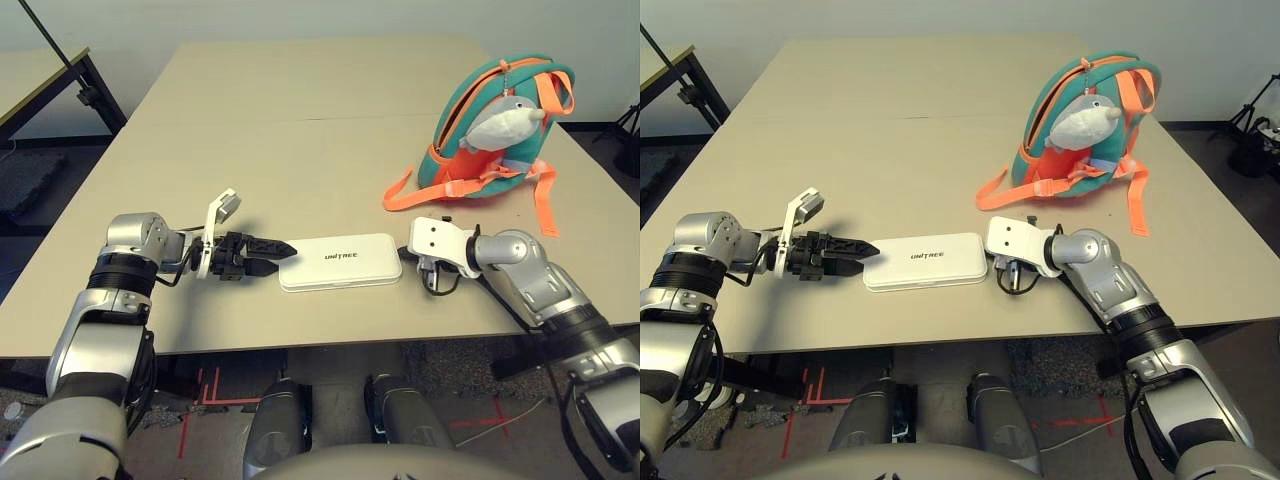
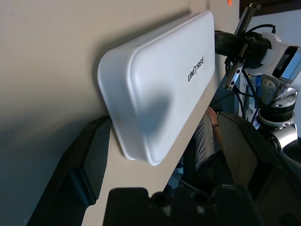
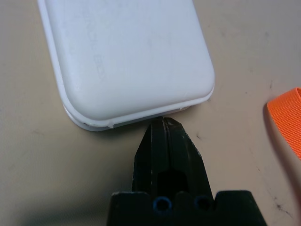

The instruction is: Put the pencil case into the backpack and zip it.

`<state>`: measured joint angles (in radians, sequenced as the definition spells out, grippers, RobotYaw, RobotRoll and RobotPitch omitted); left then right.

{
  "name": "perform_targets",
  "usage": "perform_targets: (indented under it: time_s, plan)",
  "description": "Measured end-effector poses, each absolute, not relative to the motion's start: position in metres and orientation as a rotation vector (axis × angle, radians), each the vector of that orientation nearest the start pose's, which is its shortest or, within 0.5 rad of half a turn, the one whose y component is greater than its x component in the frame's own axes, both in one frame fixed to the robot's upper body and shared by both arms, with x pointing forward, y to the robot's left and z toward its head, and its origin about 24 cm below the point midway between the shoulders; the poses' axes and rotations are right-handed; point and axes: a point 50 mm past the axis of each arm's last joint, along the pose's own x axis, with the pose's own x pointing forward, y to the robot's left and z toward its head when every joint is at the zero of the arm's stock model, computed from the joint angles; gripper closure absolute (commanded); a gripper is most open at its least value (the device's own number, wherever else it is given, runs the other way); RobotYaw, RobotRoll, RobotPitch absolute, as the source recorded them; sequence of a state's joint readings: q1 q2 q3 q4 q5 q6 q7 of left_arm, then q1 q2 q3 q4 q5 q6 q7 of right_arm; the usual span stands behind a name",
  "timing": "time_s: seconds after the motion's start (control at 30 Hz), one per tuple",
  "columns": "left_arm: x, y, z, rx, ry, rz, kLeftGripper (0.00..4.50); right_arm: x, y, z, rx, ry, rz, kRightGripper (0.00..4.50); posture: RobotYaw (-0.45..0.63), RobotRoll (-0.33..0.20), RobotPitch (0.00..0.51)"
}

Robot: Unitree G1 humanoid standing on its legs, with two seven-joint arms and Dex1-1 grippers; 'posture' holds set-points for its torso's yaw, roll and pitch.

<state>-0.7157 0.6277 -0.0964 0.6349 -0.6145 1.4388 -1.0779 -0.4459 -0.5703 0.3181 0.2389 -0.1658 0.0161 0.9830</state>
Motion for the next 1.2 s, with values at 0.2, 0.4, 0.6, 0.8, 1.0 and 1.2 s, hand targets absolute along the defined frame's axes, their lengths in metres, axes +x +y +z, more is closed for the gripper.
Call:
perform_targets:
  time_s: [0.2,0.4,0.6,0.8,1.0,1.2]
  plan:
    - [0.295,0.216,0.085,-0.764,1.133,-0.832,0.0,0.301,-0.16,0.077,-0.833,0.284,1.133,4.46,-0.17,0.0,0.065]
    - [0.295,0.217,0.085,-0.763,1.132,-0.83,0.0,0.301,-0.158,0.076,-0.825,0.283,1.135,4.46,-0.16,0.0,0.06]
    - [0.295,0.217,0.085,-0.761,1.131,-0.827,0.0,0.301,-0.154,0.076,-0.812,0.282,1.138,4.46,-0.16,0.0,0.056]
    - [0.295,0.218,0.085,-0.76,1.132,-0.824,0.0,0.301,-0.152,0.074,-0.803,0.288,1.14,4.46,-0.16,0.0,0.056]
    - [0.295,0.218,0.085,-0.758,1.132,-0.823,0.0,0.301,-0.147,0.073,-0.794,0.283,1.146,4.46,-0.16,0.0,0.059]
    - [0.295,0.216,0.086,-0.753,1.132,-0.833,0.0,0.299,-0.132,0.074,-0.785,0.249,1.187,4.46,-0.16,0.0,0.059]
